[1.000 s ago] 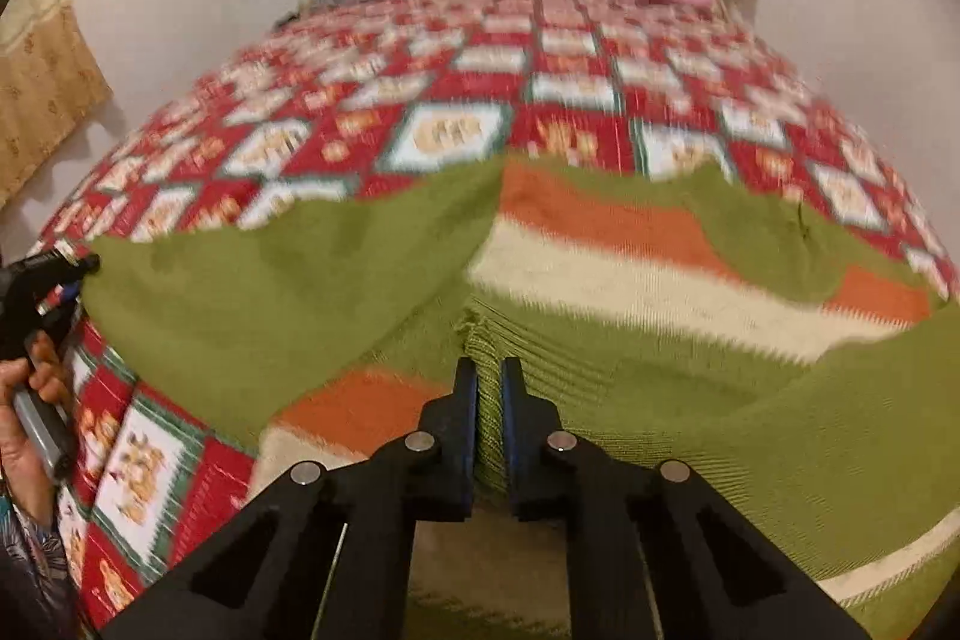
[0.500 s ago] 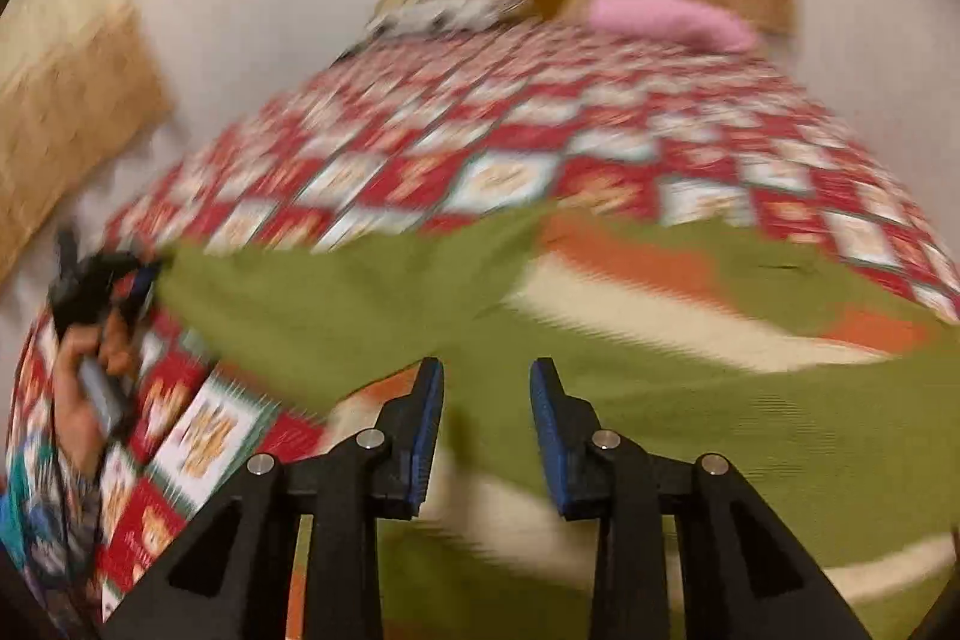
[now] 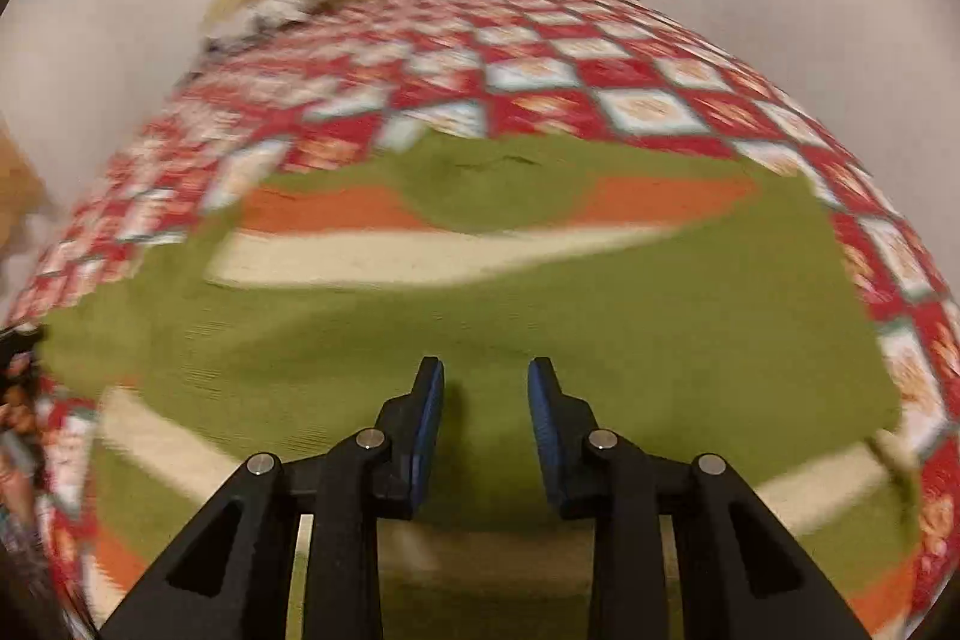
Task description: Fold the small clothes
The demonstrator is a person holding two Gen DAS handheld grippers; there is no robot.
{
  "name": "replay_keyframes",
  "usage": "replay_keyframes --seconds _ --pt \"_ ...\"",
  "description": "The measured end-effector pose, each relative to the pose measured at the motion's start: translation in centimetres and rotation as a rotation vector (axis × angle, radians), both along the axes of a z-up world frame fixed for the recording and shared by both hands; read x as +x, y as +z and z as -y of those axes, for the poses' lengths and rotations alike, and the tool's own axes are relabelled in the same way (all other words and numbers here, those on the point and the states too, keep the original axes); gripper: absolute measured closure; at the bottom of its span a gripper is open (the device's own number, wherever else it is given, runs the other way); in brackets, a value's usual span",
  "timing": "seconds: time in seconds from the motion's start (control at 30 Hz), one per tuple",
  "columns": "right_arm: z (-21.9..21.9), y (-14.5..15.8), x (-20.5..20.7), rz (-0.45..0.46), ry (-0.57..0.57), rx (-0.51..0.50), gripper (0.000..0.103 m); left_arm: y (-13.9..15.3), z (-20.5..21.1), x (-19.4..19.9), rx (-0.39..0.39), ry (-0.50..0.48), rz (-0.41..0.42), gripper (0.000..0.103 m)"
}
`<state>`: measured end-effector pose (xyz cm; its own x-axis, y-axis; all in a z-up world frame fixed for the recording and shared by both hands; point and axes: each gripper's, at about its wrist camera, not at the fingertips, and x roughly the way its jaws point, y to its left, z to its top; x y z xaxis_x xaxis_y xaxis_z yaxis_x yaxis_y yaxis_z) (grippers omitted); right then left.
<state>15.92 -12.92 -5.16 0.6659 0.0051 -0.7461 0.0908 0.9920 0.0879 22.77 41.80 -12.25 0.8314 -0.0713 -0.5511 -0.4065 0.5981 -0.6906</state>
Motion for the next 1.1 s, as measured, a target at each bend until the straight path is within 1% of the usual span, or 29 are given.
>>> replay_keyframes --seconds 0.07,0.13,0.17,0.2,0.23,0.27,0.3,0.33,0.37,0.4,0.47,0.57,0.6,0.63,0.67,0.7,0.8,0.9,0.97,1.0,1.03,1.07,1.1 --pt "-2.7 0.0 1.2 -0.005 0.07 -0.01 0.074 0.0 0.0 0.0 -0.002 -0.001 0.002 0.088" --pt "-5.6 -1.8 3.0 -0.106 0.143 -0.009 0.074 0.0 0.0 0.0 -0.007 -0.001 0.005 0.088" --pt "-6.7 -2.7 3.6 -0.121 0.155 -0.06 0.073 -0.1 -0.1 -0.1 -0.014 -0.003 0.01 0.088" --pt "-7.6 -2.8 3.2 -0.07 0.159 -0.129 0.07 -0.1 -0.1 -0.1 -0.018 -0.004 0.016 0.091" --pt "-8.7 -2.9 3.1 -0.06 0.167 -0.211 0.068 -0.1 -0.1 -0.1 -0.02 -0.006 0.019 0.092" --pt "-9.2 -2.7 2.9 -0.053 0.167 -0.245 0.068 -0.1 -0.1 -0.1 -0.02 -0.009 0.025 0.093" --pt "-9.3 -2.4 2.6 -0.041 0.166 -0.25 0.068 0.0 -0.1 -0.1 -0.021 -0.012 0.031 0.094" --pt "-9.1 -2.0 2.2 -0.024 0.171 -0.224 0.068 0.0 0.0 -0.2 -0.021 -0.013 0.035 0.094" --pt "-8.7 -1.4 1.3 0.003 0.187 -0.159 0.068 0.1 0.0 -0.2 -0.02 -0.013 0.041 0.094" --pt "-8.4 -0.9 0.7 0.021 0.191 -0.128 0.068 0.2 0.0 -0.3 -0.018 -0.014 0.046 0.094" --pt "-7.8 0.0 -1.0 0.059 0.178 -0.13 0.068 0.3 0.1 -0.4 -0.005 -0.015 0.052 0.095" --pt "-6.6 0.8 -2.8 0.083 0.147 -0.121 0.068 1.3 0.9 -0.2 0.053 -0.03 0.056 0.095" --pt "-5.8 1.1 -3.3 0.086 0.133 -0.109 0.068 1.9 1.4 -0.1 0.089 -0.037 0.054 0.095" --pt "-5.2 1.3 -3.9 0.091 0.113 -0.097 0.068 2.7 2.2 -0.1 0.143 -0.046 0.053 0.095" --pt "-4.0 1.8 -4.8 0.101 0.082 -0.078 0.068 3.8 3.4 -0.1 0.205 -0.066 0.057 0.095" --pt "-3.2 2.1 -5.5 0.107 0.063 -0.068 0.068 4.6 4.4 -0.1 0.239 -0.09 0.064 0.095" --pt "0.0 2.9 -7.2 0.12 -0.007 -0.034 0.068 7.2 8.3 -0.1 0.283 -0.183 0.102 0.095" --pt "2.5 3.0 -8.5 0.117 -0.067 -0.003 0.067 11.1 15.0 -0.7 0.359 -0.324 0.195 0.095" --pt "3.8 2.9 -8.9 0.112 -0.101 0.019 0.067 12.8 19.0 -1.3 0.371 -0.39 0.241 0.095" --pt "4.5 2.9 -9.0 0.109 -0.115 0.034 0.067 13.8 21.9 -1.7 0.381 -0.446 0.27 0.095" --pt "5.0 2.8 -9.2 0.109 -0.125 0.047 0.067 14.2 23.9 -1.9 0.388 -0.486 0.282 0.095" --pt "5.5 2.8 -9.5 0.11 -0.135 0.06 0.067 14.5 26.8 -2.2 0.402 -0.539 0.289 0.095" --pt "6.0 2.8 -9.7 0.111 -0.142 0.069 0.067 14.5 28.4 -2.4 0.406 -0.57 0.29 0.095"
